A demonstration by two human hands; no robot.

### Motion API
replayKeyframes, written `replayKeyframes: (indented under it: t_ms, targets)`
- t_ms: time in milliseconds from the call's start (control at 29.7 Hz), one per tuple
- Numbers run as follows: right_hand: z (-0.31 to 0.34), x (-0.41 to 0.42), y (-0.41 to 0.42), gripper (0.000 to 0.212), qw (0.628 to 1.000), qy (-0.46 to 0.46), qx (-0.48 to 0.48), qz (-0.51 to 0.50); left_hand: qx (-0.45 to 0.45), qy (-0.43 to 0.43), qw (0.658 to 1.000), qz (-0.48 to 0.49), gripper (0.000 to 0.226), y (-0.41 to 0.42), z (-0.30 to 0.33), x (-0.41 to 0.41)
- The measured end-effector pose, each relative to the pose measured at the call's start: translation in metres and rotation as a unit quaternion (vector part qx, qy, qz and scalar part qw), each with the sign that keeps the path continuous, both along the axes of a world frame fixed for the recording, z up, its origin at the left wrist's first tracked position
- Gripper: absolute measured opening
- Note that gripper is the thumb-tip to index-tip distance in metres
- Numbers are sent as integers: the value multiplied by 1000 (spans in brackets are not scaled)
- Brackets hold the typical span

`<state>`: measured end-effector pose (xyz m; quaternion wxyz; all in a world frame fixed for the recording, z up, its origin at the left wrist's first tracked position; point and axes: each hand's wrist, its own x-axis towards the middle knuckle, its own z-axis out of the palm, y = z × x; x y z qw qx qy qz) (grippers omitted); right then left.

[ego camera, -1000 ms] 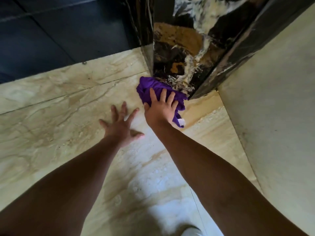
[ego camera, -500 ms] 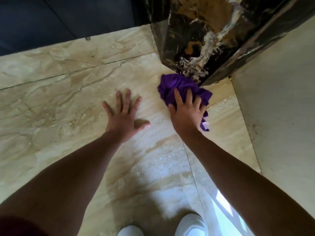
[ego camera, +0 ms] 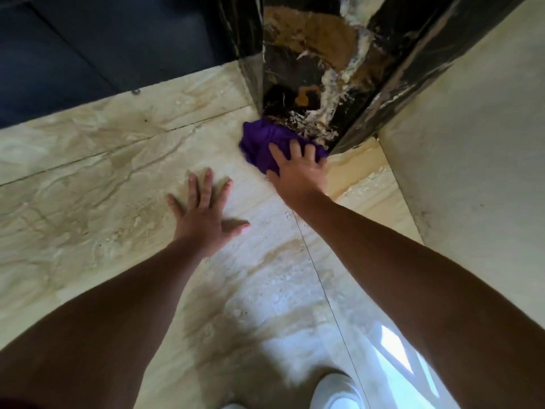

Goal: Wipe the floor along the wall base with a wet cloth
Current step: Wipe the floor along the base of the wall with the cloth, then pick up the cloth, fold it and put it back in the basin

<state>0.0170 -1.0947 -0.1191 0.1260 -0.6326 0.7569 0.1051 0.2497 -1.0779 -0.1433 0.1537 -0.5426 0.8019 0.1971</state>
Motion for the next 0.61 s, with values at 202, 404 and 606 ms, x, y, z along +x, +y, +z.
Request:
replayKeyframes:
  t_ms: [202, 404, 606]
  targets:
    - [10, -52, 59, 56, 999, -17, -5, -39, 22, 5, 1000, 8, 108, -4, 5, 1]
    - [47, -92, 67, 57, 977, -185, -15, -103, 49, -45, 997, 27, 99, -26, 32, -29]
    - [132, -81, 93, 59, 962, -236, -74, -118, 295, 251, 872, 300, 74, -28, 134, -120]
